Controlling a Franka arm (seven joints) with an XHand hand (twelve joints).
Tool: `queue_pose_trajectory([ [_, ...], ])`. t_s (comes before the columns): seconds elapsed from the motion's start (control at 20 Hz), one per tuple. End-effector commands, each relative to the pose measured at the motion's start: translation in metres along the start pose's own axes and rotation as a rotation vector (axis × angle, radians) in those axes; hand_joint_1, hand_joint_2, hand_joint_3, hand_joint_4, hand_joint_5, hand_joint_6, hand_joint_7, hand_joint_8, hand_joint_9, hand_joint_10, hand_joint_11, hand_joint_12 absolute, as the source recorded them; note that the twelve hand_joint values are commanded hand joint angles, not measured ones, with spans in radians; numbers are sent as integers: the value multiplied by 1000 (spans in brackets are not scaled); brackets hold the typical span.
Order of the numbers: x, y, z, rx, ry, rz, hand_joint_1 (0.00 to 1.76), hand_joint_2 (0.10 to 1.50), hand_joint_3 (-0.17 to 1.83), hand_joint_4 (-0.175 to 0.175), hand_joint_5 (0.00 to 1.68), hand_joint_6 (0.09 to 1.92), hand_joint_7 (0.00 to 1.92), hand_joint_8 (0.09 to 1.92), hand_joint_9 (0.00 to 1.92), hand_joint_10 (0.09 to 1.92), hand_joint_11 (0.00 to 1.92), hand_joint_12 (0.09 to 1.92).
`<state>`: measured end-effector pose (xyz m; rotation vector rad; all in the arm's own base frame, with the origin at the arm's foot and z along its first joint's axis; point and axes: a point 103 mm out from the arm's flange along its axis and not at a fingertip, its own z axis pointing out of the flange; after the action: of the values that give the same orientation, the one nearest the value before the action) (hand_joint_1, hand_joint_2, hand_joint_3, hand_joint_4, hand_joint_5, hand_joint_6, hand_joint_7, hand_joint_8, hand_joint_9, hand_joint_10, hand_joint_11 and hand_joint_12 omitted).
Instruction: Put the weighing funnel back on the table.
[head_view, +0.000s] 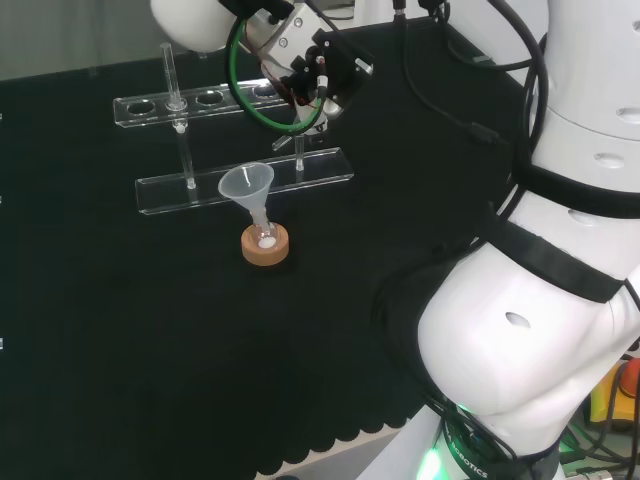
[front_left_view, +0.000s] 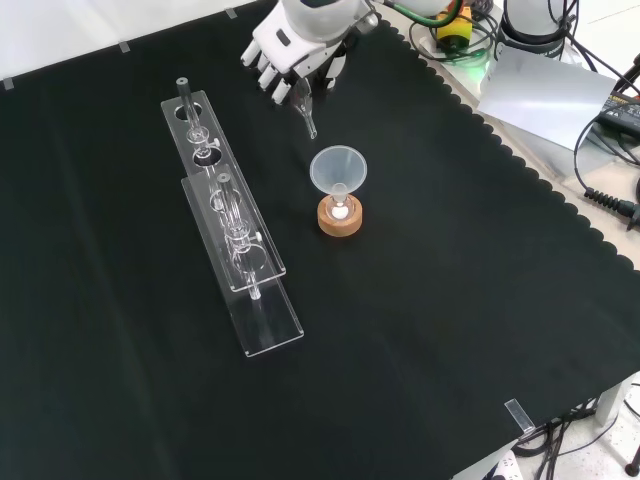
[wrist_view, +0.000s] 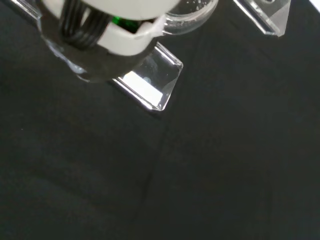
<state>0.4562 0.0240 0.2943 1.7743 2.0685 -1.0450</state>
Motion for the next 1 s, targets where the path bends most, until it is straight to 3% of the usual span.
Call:
queue_pose_trajectory([
  [0.05,-8,2,12,-9,82,-1,1082,705,705,175,1120,958,905,676,1151,406,786,1053],
  [0.5,-3,0,14,7,86,13,1082,707,704,173,1118,960,905,676,1152,405,786,1053],
  [1.0,-22,7,55,13,156,28,1082,708,702,171,1117,962,906,676,1152,405,786,1053],
])
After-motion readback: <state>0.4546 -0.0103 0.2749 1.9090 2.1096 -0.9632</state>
